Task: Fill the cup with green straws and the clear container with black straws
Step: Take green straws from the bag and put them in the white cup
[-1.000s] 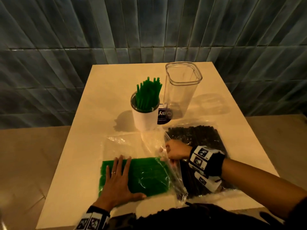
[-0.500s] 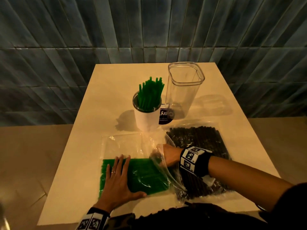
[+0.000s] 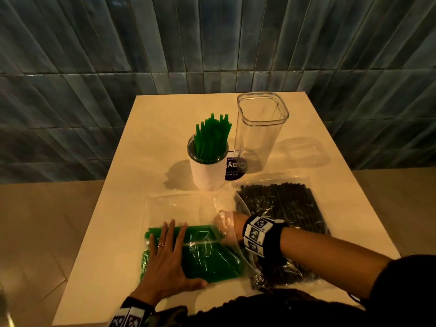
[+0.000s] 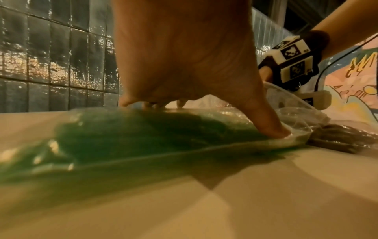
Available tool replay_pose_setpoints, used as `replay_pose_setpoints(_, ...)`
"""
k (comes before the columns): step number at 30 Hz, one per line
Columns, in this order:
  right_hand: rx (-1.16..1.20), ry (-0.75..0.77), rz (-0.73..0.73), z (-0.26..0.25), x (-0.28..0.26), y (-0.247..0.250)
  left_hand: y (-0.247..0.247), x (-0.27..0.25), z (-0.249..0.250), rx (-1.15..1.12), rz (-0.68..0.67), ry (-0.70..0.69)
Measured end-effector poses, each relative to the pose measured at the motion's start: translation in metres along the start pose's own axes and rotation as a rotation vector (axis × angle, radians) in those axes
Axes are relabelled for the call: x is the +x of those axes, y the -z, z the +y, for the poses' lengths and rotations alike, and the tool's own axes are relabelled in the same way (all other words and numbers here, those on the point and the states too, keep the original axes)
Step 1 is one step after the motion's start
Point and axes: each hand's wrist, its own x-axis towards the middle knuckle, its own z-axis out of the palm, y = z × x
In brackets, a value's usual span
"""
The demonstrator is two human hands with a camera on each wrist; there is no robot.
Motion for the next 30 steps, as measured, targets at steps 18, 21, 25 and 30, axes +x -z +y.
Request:
replay_pose_setpoints(18,-0.142,-0.205,0.089,0.082,-0.108,0.055,0.011,0.020,0.004,-0.011,-0.183,0.039)
replay_pose_setpoints(21,-0.169,-0.372,0.037,0.106,-0.145,0.079,0.014,0.021,0.004,0.003,-0.229,0.036)
replay_pose_setpoints(25,-0.225,-0.587,0.063,0.125,-0.184,0.120,0.029,0.025,0.008,0.005,-0.310,0.045)
replay_pose_setpoints(30,-0.248,-0.533,0.127,0.089,-0.188,0.139,0.068,0.042,0.043,-0.204,0.212,-0.107)
